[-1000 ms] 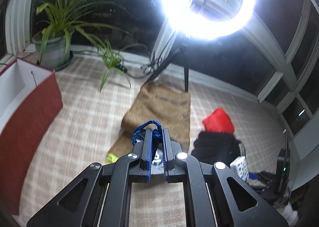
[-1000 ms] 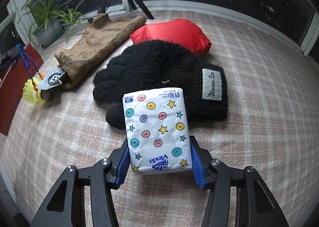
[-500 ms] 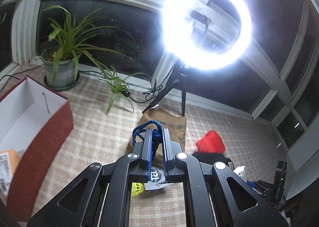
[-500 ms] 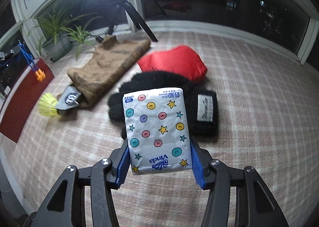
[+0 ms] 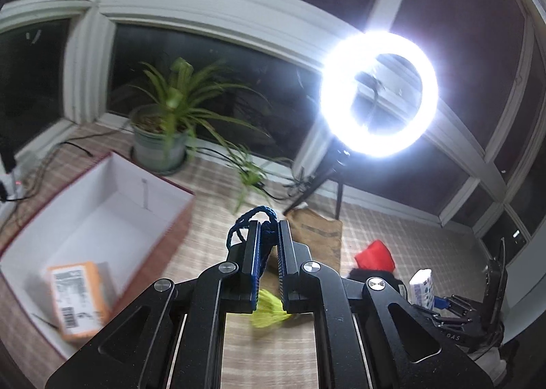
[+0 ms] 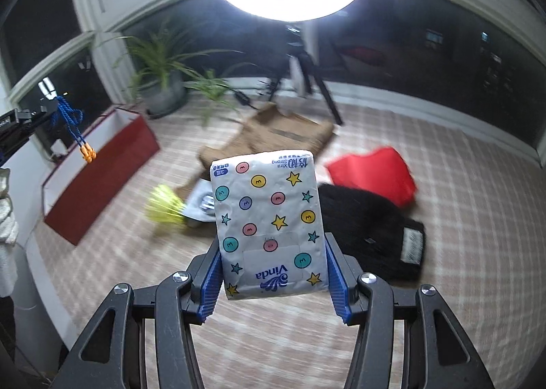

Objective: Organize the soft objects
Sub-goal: 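Carry the cord and tissue pack over the box with both tools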

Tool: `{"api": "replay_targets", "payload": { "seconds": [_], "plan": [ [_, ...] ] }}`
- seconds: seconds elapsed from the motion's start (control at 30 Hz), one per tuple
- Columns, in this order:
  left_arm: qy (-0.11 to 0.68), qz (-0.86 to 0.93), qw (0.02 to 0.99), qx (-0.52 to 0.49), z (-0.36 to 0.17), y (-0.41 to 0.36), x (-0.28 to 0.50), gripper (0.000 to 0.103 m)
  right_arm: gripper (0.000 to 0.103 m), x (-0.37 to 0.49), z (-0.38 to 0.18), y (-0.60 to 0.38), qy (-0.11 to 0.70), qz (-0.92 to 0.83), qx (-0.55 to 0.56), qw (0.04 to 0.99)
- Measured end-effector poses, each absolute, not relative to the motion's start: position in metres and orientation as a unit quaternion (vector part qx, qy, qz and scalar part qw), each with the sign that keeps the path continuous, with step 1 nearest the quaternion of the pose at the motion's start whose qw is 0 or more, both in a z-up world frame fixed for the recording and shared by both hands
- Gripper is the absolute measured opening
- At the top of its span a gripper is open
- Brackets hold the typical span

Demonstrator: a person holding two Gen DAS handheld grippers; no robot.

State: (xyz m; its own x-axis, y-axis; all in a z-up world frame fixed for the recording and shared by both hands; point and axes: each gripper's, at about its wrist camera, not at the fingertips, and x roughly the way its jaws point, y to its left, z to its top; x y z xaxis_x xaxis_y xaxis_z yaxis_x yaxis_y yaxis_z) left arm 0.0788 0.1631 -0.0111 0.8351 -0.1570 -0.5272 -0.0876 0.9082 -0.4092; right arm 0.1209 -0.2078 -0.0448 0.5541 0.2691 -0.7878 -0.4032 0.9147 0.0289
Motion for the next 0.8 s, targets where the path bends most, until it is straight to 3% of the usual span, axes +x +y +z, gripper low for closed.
{"api": "replay_targets", "payload": {
  "seconds": [0.8],
  "plan": [
    [0.276,0.090,0.930,-0.223,-0.021,0.323,0.007,0.007,0.049,0.101,0.002,0.028,0.371,0.336,-0.161,0.851]
  ]
}}
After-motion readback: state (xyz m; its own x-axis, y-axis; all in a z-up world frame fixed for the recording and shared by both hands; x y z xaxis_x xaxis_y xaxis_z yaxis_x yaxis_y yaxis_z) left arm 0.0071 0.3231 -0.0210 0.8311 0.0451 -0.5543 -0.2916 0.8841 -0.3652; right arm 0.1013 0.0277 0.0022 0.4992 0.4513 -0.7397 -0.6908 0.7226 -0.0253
